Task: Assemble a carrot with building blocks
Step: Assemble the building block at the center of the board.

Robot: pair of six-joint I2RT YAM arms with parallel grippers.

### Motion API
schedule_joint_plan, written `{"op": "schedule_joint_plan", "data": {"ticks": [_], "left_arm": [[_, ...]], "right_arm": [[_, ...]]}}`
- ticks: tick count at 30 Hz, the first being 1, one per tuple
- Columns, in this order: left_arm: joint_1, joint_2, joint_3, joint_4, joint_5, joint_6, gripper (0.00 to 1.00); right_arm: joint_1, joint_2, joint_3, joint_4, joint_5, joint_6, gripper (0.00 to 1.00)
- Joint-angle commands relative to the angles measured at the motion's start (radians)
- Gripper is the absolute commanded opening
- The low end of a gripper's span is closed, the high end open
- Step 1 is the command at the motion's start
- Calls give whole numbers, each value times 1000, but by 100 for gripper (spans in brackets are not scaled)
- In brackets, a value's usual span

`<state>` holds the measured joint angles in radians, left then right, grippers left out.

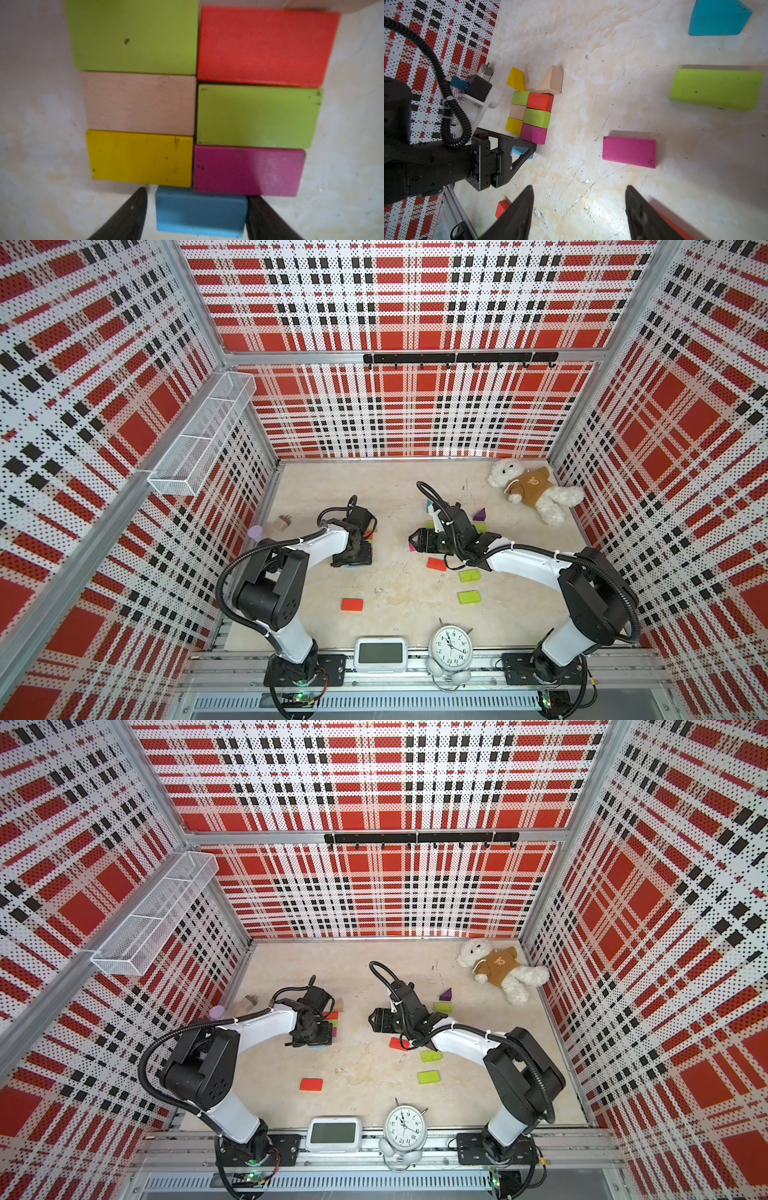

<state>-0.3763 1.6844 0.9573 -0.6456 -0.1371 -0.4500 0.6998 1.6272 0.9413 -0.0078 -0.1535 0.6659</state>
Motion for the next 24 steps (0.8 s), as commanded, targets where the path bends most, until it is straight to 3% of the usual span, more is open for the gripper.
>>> {"op": "schedule_joint_plan", "data": {"ticks": [1,11,14,21,24], "left_arm": [[7,-54,-17,-19,-16,-18,75],[-38,-184,-47,-97,-18,-55,72],[-49,-248,-82,-125,-20,-77,65],[-64,-343,-196,-113,-10,-121,37],[-64,-322,-222,-71,3,-128,36]], "right_arm": [[-3,9,13,53,-9,11,71],[-2,3,-8,77,-23,27,71],[-3,-1,-14,84,-27,30,71],[-3,3,-35,118,-36,47,71],[-2,8,-36,121,-44,51,70]]}}
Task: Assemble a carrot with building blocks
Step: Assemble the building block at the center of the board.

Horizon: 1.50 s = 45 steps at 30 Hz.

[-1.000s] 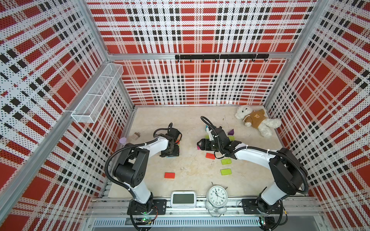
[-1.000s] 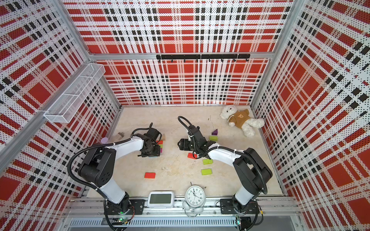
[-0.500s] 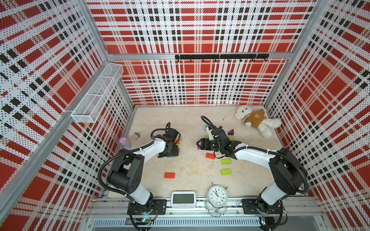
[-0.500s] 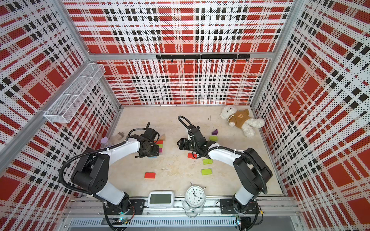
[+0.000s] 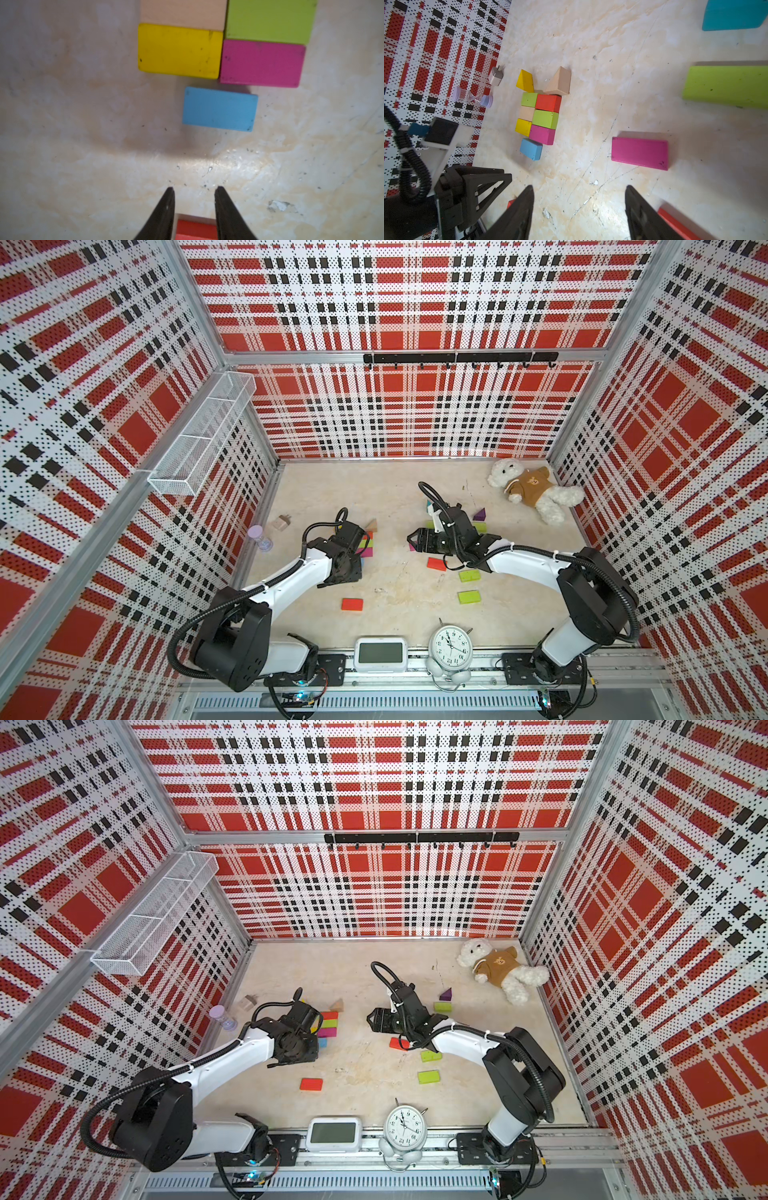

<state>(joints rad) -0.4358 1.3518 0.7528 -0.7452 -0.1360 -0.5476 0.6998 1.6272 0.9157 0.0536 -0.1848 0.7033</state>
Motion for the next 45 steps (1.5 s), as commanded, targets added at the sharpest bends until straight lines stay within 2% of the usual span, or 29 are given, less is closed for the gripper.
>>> {"op": "schedule_joint_plan", "data": {"ticks": [1,13,23,45], "left_arm": [[-6,23,-21,43,6,-30,36],[7,167,35,105,-30,-13,36],[47,193,56,122,-30,9,36],[72,218,80,140,-22,26,37]], "right_arm": [[-2,10,-10,59,-13,13,70],[-3,1,-9,40,3,4,70],[-3,19,6,32,2,4,70],[-3,35,22,22,0,4,69]]}}
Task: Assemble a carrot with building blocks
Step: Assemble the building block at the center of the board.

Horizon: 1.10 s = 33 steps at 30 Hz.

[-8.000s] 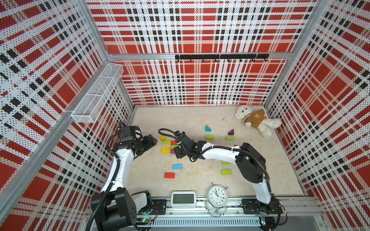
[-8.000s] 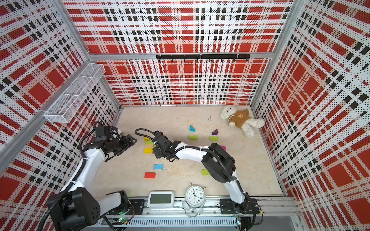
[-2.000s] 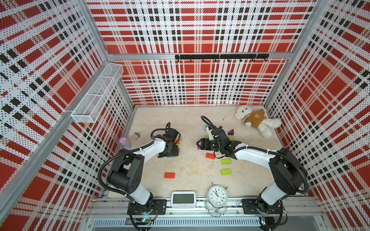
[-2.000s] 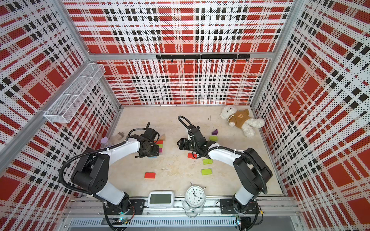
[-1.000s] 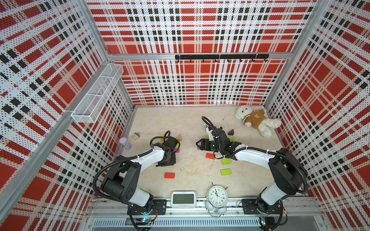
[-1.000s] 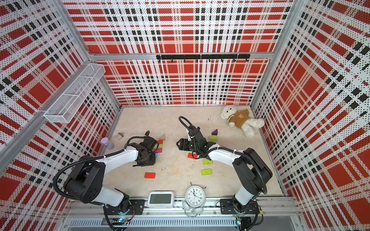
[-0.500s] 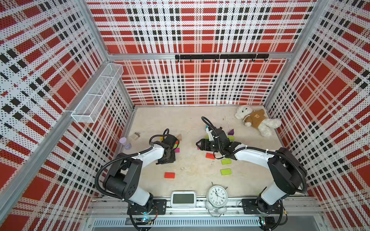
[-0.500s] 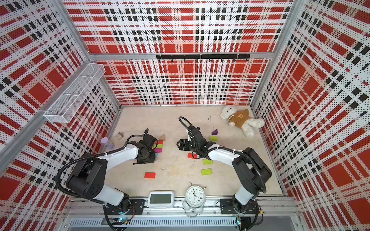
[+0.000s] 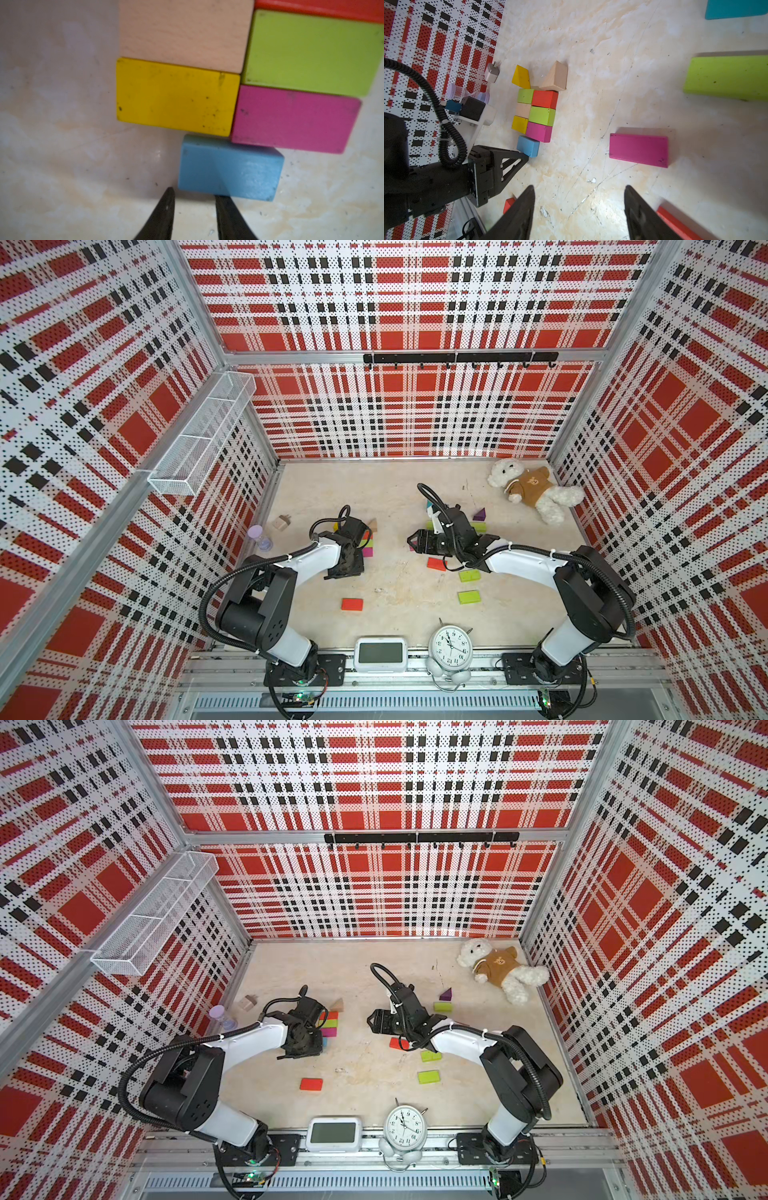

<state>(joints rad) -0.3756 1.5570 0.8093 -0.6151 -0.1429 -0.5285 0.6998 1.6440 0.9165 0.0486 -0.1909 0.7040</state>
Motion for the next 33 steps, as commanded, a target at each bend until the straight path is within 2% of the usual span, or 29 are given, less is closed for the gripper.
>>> {"op": "schedule_joint_plan", "data": {"ticks": [1,24,29,33], "left_arm": [[12,12,24,11,-15,10,37],[30,-20,30,-14,-10,17,38],[19,-93,0,-70,8,-2,48],[-24,-189,-19,-148,8,-31,64]], "right_arm": [[-2,18,21,28,5,4,69],[-3,19,16,36,2,11,69],[-2,20,13,37,2,12,69],[-3,23,17,45,-6,17,69]]}}
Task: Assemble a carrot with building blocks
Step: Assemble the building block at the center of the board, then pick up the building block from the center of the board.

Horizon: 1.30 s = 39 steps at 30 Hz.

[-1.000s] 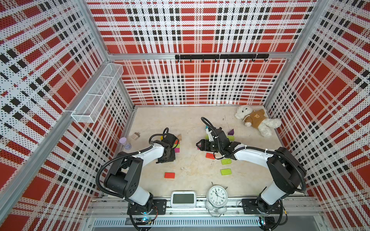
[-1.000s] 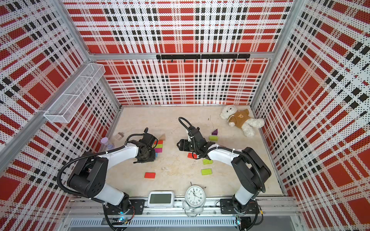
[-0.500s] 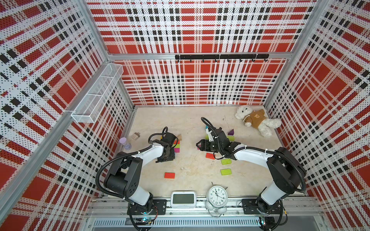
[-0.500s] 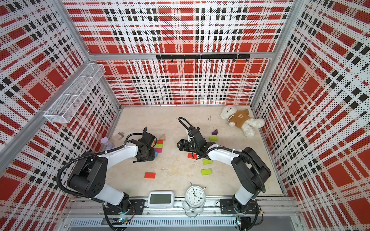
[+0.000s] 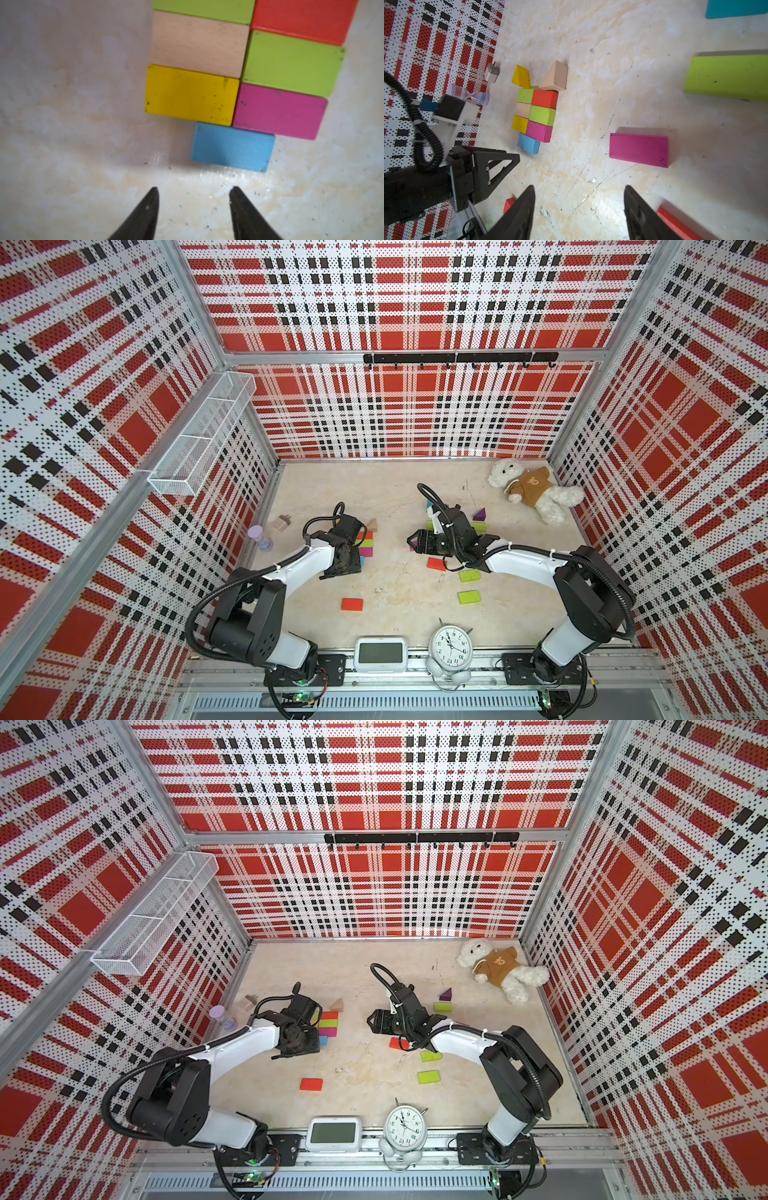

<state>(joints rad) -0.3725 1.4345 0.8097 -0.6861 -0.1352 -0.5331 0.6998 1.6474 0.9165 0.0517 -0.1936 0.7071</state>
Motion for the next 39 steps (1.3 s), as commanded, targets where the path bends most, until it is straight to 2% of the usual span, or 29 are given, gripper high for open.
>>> {"op": "schedule_joint_plan", "data": {"ticks": [1,3,9,20,26,39], "left_arm": [[-40,-91,-25,-97,3,-34,67],[-74,-138,-40,-132,7,-54,73],[-207,-217,-102,-180,0,-123,81],[-326,-187,-162,-182,-50,-210,82],[-325,-204,-168,-182,-66,-240,82],[-294,-115,-135,-174,-23,-199,79]], "right_arm": [[-3,20,16,44,-5,14,69],[-2,15,18,44,-9,12,69],[-2,-9,10,45,-12,10,70],[-3,-47,-24,53,-10,15,70],[-2,-47,-33,70,-16,26,70],[-3,-46,-40,79,-17,36,70]]}}
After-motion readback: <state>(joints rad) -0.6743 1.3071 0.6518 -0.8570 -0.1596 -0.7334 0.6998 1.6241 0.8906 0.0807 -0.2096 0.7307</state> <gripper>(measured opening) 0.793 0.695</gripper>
